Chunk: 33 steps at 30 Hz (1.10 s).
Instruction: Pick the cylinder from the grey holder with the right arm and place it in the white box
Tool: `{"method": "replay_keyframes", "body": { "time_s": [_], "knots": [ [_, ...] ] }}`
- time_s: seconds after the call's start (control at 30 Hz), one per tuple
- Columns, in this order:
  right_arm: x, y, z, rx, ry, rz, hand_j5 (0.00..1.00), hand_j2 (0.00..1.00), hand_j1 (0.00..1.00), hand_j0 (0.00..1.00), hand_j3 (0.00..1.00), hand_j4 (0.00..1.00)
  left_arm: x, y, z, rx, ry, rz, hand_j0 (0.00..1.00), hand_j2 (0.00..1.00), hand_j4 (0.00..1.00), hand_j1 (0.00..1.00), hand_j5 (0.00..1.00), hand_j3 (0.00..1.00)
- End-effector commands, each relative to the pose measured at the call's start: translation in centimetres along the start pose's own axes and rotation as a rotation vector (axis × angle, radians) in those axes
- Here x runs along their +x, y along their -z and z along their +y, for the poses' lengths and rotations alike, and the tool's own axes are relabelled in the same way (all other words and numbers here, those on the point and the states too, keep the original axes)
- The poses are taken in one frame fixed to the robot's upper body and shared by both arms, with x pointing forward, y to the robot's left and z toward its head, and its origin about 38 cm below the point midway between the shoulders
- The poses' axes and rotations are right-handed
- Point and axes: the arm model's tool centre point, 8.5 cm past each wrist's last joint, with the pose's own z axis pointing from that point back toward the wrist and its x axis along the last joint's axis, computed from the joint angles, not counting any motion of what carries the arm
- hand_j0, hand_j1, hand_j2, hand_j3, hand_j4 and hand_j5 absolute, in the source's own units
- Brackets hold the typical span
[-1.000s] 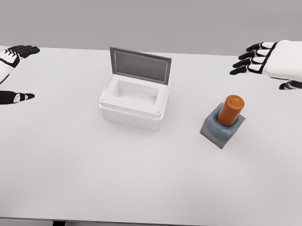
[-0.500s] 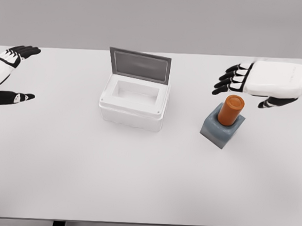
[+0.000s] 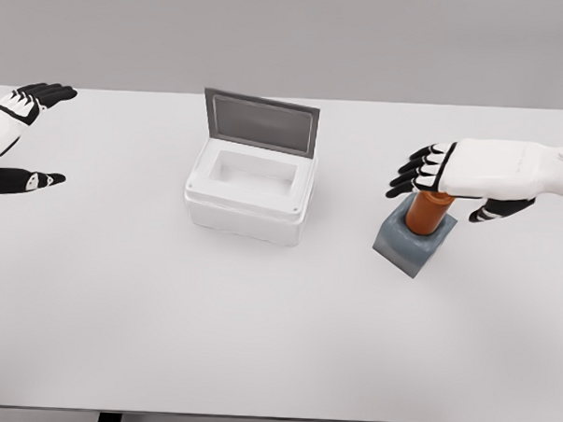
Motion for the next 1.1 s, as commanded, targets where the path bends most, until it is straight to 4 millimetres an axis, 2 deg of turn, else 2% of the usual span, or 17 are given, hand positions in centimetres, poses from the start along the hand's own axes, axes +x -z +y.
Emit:
{"method": "replay_keyframes", "body": {
  "time_s": [0.0,0.33,0.4,0.47,0.8,0.97,1.07],
  "knots": [
    [-0.6,0.2,0.6,0.007,0.023,0.01,0.97,0.97,0.97,0.97,0.97,0.97,0.1,0.0,0.1,0.0,-0.004,-0.002,1.0,1.0,1.0,1.0,1.0,1.0],
    [-0.8,1.0,1.3,0.024,0.037,0.003,0.96,0.96,0.96,0.96,0.96,0.96,-0.1,0.1,1.1,0.016,0.012,-0.002,1.0,1.0,1.0,1.0,1.0,1.0],
    [-1.3,0.9,1.4,0.036,0.026,0.026,0.96,0.96,0.96,0.96,0.96,0.96,-0.1,0.1,1.1,0.016,0.012,-0.002,1.0,1.0,1.0,1.0,1.0,1.0],
    [-2.0,1.6,1.4,0.023,0.042,0.03,0.96,0.96,0.96,0.96,0.96,0.96,-0.1,0.1,1.1,0.015,0.013,-0.003,1.0,1.0,1.0,1.0,1.0,1.0],
    [-2.0,1.8,2.1,0.044,0.05,0.026,0.96,0.96,0.96,0.96,0.96,0.96,-0.1,0.0,1.3,0.023,0.015,-0.001,1.0,1.0,1.0,1.0,1.0,1.0],
    [-2.0,1.7,2.1,0.045,0.051,0.029,0.92,0.92,0.92,0.92,0.92,0.92,0.7,0.4,1.6,0.026,0.02,-0.026,1.0,1.0,1.0,1.0,1.0,1.0],
    [-2.0,1.6,2.2,0.047,0.052,0.03,0.77,0.77,0.77,0.77,0.77,0.77,1.1,0.6,1.4,0.006,0.018,-0.039,1.0,1.0,1.0,1.0,1.0,1.0]
  ]
}}
